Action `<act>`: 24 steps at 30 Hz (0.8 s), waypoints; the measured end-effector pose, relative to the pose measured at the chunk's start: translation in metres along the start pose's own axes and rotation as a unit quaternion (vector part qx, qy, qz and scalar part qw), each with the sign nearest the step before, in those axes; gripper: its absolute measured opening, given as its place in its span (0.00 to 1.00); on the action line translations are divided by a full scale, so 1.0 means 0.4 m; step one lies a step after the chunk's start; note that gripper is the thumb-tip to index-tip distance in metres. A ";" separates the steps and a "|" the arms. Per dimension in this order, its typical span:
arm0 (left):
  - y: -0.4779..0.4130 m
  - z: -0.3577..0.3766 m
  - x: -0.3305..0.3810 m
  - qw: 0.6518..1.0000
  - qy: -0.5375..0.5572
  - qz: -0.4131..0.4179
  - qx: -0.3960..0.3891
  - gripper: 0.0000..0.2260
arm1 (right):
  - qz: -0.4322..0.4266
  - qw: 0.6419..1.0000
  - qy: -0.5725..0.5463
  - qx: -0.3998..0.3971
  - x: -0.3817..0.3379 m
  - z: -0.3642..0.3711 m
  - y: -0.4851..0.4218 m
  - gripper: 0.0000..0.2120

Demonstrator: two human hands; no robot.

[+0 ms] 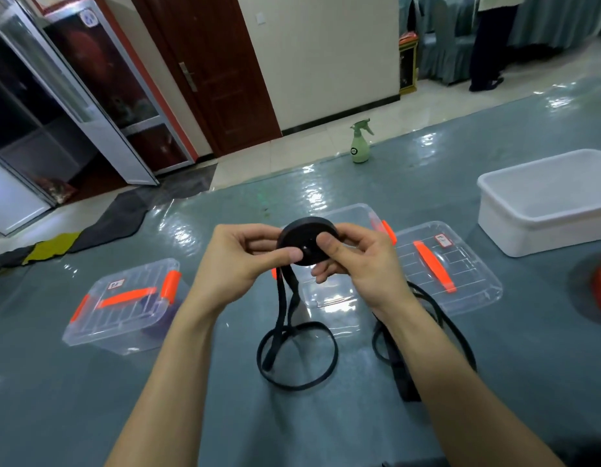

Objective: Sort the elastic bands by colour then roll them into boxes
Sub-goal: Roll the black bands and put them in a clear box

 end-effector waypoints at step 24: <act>-0.044 -0.062 0.044 0.997 0.003 0.075 -0.027 0.12 | -0.050 0.998 0.024 -0.008 -0.007 0.047 -0.012 0.08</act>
Point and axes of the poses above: each hand's wrist, its own y-axis away from the middle knuckle, its own z-axis out of the palm, x = y × z, the point moved 1 cm from there along -y, towards the middle knuckle, and after that the axes turned 14 degrees about x, right-handed, at the moved point
